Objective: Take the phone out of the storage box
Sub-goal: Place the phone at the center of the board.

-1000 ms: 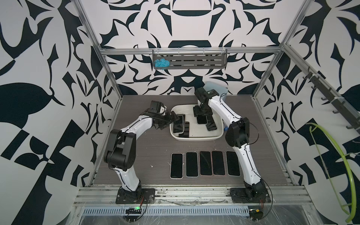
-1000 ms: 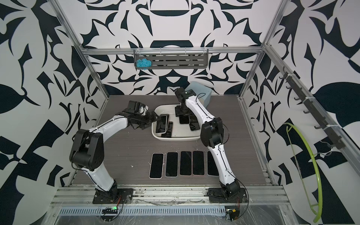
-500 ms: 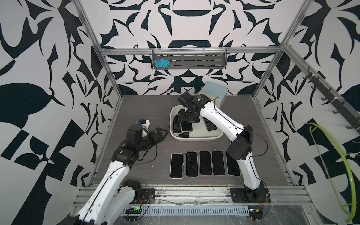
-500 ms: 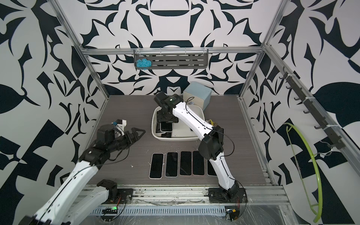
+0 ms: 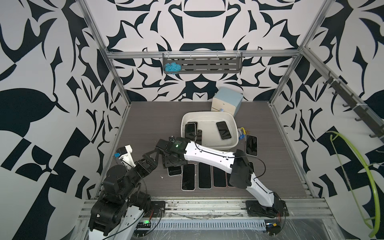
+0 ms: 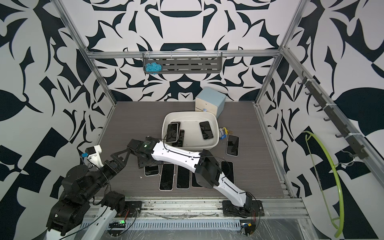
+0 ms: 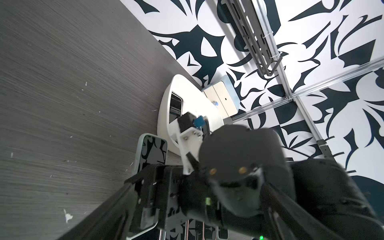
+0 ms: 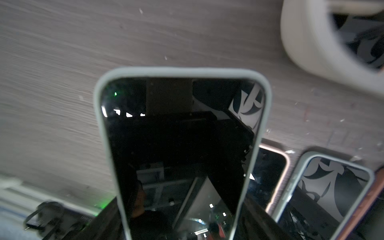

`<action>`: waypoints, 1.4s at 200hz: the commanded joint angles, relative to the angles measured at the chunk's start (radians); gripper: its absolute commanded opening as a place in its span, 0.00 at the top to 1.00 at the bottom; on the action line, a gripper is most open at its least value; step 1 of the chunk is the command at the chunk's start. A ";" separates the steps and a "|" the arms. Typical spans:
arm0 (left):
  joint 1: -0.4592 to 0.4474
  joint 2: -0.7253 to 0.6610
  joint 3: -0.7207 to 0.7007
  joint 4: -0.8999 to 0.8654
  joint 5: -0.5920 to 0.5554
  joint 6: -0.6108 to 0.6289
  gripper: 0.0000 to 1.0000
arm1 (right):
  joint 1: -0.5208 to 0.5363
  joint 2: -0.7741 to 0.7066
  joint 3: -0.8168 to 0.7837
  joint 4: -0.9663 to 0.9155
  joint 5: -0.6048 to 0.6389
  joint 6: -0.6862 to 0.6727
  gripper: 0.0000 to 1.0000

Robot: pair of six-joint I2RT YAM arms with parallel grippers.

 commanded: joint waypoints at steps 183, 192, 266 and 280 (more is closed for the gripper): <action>0.002 -0.080 0.056 -0.243 -0.029 0.018 0.00 | 0.096 0.044 0.014 0.070 0.059 0.178 0.38; 0.002 -0.077 0.056 -0.239 -0.029 0.020 0.00 | 0.099 0.057 0.046 0.042 0.094 0.166 0.38; 0.002 -0.035 0.047 -0.200 -0.020 0.035 0.00 | 0.087 0.021 -0.155 0.172 -0.018 0.227 0.36; 0.002 -0.031 0.044 -0.190 -0.023 0.035 0.00 | 0.079 -0.005 -0.199 0.179 -0.010 0.227 0.35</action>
